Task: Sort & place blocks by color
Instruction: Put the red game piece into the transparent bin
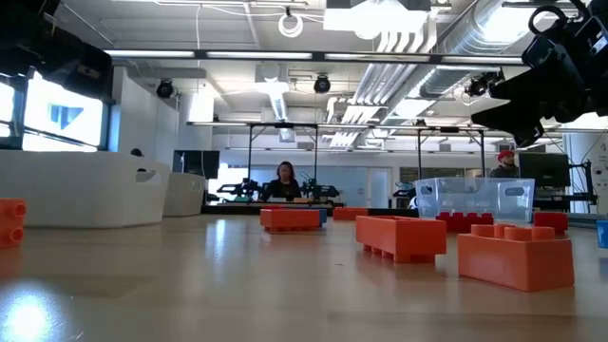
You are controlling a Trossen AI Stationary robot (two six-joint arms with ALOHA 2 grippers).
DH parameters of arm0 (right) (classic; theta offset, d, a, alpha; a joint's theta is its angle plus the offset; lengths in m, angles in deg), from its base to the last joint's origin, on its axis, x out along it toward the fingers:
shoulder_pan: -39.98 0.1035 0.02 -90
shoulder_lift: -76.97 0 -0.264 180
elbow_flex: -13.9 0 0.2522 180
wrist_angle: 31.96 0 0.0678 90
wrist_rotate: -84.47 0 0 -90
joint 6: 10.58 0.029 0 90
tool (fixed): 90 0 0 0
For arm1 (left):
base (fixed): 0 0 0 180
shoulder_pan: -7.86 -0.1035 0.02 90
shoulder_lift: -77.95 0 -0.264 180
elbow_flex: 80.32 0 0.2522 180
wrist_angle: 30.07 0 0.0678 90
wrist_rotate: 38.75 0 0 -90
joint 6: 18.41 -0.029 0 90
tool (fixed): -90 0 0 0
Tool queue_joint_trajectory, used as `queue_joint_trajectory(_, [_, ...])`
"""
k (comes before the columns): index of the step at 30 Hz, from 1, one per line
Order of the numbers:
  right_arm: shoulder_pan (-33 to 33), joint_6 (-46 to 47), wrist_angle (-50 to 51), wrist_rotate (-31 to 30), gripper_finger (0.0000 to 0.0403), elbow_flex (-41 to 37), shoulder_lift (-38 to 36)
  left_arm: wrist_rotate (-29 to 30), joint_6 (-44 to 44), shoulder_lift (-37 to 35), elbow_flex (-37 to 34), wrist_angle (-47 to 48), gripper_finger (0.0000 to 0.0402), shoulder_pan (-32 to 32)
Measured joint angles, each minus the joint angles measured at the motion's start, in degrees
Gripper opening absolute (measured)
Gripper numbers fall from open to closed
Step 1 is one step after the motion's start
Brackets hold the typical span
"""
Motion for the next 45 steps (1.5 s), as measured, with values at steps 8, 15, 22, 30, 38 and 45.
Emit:
queue_joint_trajectory(8, [0.0, -3.72, -0.01, -0.26, 0.0244, -0.01, 0.01, 0.0, 0.0, 0.0, 0.0, 0.04, 0.0168, 0.0])
queue_joint_trajectory(15, [0.0, -7.11, -0.01, -0.27, 0.0244, -0.01, 0.01, 0.0, 0.0, 0.0, 0.0, 0.04, 0.0168, 0.0])
queue_joint_trajectory(22, [0.0, -3.85, 0.02, -0.11, 0.0244, -0.02, 0.0, 3.66, 5.62, 0.0, 0.0, 0.02, 0.0168, 0.0])
queue_joint_trajectory(30, [0.0, -0.91, -0.09, 0.18, 0.0244, 0.0, 0.02, 10.11, 16.31, 0.0, 0.0, 0.02, 0.0168, 0.0])
queue_joint_trajectory(38, [0.0, 3.89, -4.71, 0.17, 0.0244, -0.02, 0.02, 11.61, 18.63, 0.0, 0.0, -0.01, 0.0168, 0.0])
queue_joint_trajectory(45, [0.02, -0.8, -8.32, -3.35, 0.0244, 2.28, 0.03, 13.07, 19.5, 0.0, -0.02, -0.01, 0.0168, 0.0])
